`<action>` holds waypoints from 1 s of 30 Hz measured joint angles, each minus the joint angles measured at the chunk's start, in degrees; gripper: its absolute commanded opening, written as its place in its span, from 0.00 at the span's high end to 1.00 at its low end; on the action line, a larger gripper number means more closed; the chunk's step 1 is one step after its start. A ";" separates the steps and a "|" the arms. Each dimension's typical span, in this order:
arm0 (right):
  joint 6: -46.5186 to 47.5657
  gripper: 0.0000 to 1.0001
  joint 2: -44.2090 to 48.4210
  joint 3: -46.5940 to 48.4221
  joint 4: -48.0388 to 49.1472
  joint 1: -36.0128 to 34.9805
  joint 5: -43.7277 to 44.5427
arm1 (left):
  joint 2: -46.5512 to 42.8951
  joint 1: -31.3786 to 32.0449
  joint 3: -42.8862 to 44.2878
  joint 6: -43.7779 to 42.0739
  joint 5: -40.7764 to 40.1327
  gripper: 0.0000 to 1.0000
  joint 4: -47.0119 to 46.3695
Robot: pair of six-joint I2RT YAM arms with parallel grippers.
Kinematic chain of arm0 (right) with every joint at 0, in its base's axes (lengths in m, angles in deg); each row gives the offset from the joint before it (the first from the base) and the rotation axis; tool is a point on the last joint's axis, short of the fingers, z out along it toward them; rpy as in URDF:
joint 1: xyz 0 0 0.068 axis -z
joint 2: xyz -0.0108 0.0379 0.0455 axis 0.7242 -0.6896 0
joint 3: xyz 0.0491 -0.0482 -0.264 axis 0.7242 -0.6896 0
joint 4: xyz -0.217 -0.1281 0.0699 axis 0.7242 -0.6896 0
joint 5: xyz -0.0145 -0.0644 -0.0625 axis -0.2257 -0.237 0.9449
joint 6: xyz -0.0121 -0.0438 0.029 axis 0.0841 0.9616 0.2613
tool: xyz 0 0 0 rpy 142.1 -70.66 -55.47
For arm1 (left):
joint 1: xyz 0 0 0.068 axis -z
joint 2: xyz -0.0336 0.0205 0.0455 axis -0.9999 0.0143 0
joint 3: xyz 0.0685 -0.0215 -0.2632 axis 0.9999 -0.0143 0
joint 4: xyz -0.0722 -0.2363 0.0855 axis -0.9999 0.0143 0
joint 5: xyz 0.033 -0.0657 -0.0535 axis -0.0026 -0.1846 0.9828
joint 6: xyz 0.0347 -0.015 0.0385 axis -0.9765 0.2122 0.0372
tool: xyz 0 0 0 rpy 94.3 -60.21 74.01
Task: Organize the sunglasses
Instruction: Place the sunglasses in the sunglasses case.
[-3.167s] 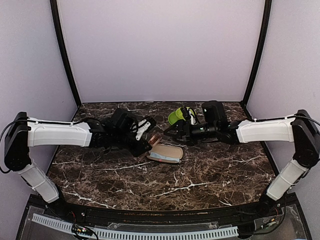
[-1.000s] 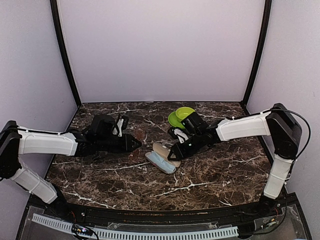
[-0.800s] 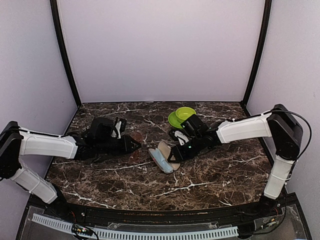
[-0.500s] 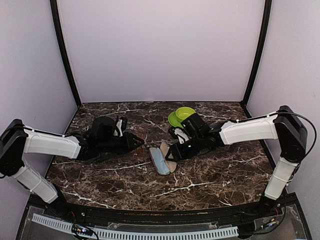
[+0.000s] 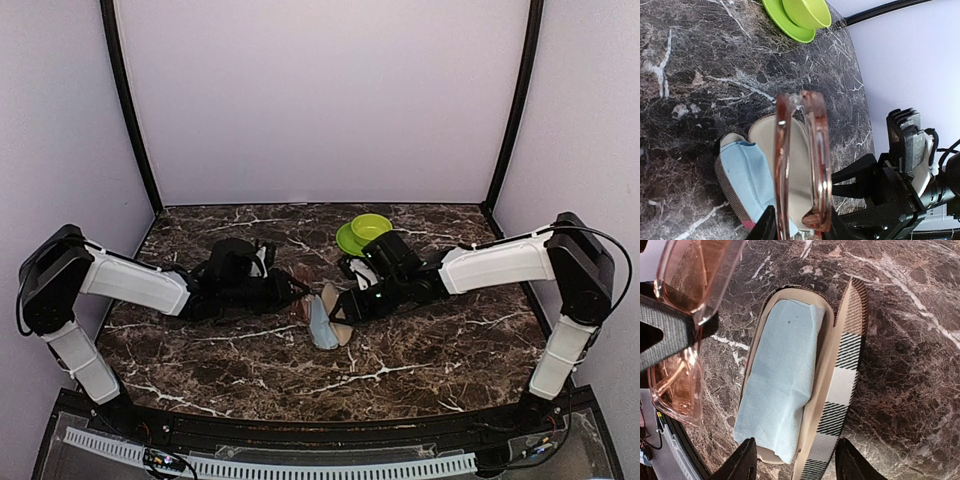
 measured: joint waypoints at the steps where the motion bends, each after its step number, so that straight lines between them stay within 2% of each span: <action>1: -0.07 0.46 0.00 -0.02 0.20 -0.04 0.00 | 0.63 0.20 0.39 0.20 0.00 0.71 0.00; 8: -0.44 0.46 0.00 -0.09 1.40 -0.24 -0.20 | 3.08 1.77 3.91 1.44 -0.22 0.67 1.05; 17: -0.87 0.45 0.00 -0.13 2.36 -0.74 -0.17 | 3.72 2.89 5.01 4.07 -1.64 0.67 4.55; 30: -1.11 0.45 0.00 -0.59 2.73 -1.36 -0.17 | 6.19 3.08 5.01 7.85 -1.49 0.73 5.11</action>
